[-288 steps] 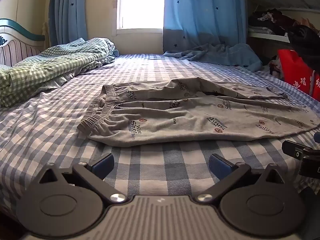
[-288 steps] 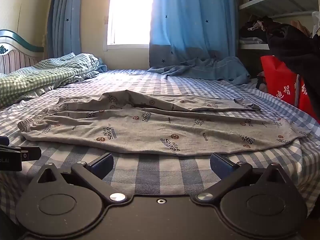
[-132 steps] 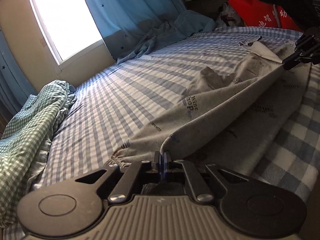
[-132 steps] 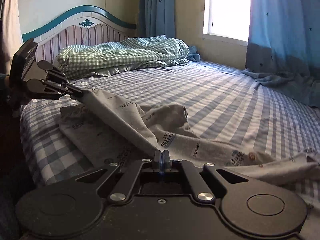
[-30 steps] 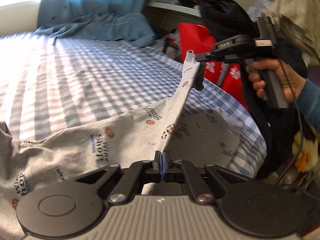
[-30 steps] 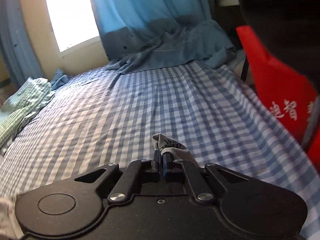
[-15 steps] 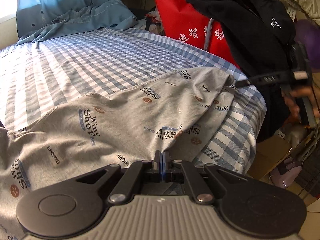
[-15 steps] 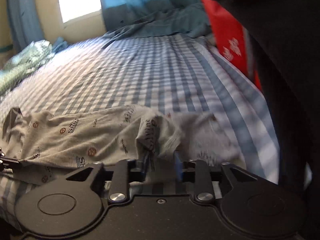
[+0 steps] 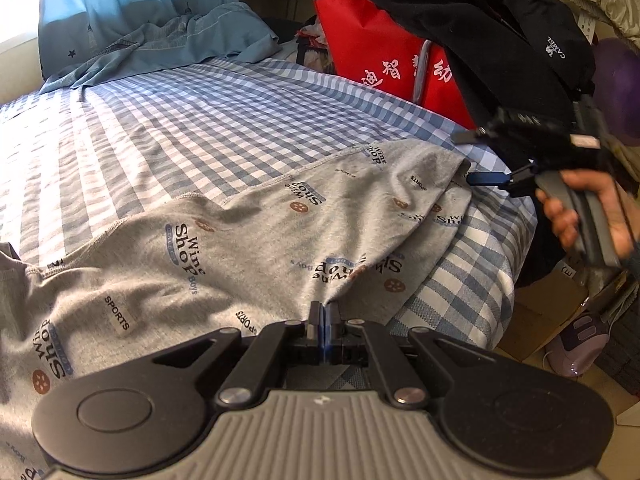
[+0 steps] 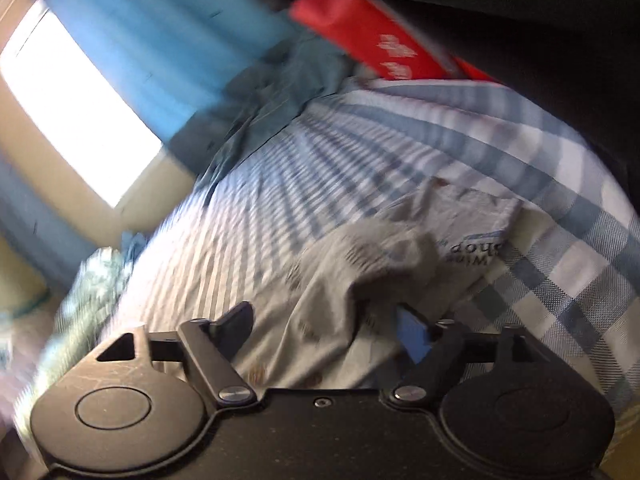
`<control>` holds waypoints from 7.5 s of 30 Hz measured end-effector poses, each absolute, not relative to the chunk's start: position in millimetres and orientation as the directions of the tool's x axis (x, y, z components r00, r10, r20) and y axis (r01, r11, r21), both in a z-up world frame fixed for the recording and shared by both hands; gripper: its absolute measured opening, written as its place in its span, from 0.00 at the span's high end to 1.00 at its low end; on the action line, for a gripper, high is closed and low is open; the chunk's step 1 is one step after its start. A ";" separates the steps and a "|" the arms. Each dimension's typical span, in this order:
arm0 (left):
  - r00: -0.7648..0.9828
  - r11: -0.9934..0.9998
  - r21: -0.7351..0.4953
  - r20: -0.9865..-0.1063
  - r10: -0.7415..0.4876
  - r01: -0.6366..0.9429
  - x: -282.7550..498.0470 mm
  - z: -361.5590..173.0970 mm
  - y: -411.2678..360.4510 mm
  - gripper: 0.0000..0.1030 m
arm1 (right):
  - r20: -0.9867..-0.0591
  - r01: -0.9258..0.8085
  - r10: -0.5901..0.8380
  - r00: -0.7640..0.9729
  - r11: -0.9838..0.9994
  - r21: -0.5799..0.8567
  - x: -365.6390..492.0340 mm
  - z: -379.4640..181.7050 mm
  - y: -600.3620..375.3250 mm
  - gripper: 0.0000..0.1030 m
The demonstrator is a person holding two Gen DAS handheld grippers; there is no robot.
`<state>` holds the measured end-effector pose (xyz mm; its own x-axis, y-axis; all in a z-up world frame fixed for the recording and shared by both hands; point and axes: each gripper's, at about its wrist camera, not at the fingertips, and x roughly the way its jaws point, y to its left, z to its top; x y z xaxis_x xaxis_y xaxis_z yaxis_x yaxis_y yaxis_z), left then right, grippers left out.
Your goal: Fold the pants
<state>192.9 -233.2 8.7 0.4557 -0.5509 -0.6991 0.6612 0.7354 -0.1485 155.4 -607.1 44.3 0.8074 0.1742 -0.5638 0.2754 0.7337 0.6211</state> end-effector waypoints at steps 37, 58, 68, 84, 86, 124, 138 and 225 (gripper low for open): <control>0.459 0.709 -0.121 -0.684 -0.567 0.694 174.7 -6.2 -256.9 1.00 | -0.386 0.174 -0.091 0.918 0.967 0.188 170.4 85.0 -626.0 0.97; 0.405 0.703 -0.235 -0.678 -0.613 0.671 181.6 -4.5 -242.2 0.75 | -0.545 0.315 -0.231 0.806 0.947 0.065 153.6 30.5 -634.3 0.57; 0.615 0.834 -0.202 -0.592 -0.521 0.513 168.8 11.0 -196.6 0.05 | -0.678 0.237 -0.117 0.726 0.968 0.087 230.8 34.0 -632.9 0.70; 0.739 0.962 -0.217 -0.618 -0.268 0.167 179.6 7.8 -78.6 0.04 | -0.718 0.260 -0.125 0.685 0.962 0.081 248.4 35.8 -631.9 0.71; 0.748 0.970 -0.199 -0.621 -0.233 0.137 181.6 6.1 -73.0 0.03 | -0.723 0.259 -0.116 0.681 0.962 0.090 246.9 30.4 -631.1 0.71; 0.788 1.000 0.018 -0.615 -0.007 0.023 152.0 -12.9 53.8 0.00 | -0.624 -0.573 0.706 0.335 0.678 0.460 364.8 44.4 -217.3 0.44; 0.794 0.998 0.041 -0.608 -0.005 0.037 155.3 -17.8 54.2 0.00 | -0.625 -0.462 0.718 0.306 0.686 0.562 374.1 37.2 -204.4 0.78; 0.402 0.591 -0.769 -0.474 -0.783 0.245 291.8 -26.8 -221.4 0.00 | -0.401 -0.091 0.077 0.913 0.996 -0.016 130.5 77.4 -447.6 1.00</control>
<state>291.8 -221.4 -26.8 0.4024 -0.7833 -0.4738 0.2448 0.5908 -0.7688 130.5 -447.6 77.4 0.9128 0.0765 -0.4011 -0.0907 0.9957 -0.0165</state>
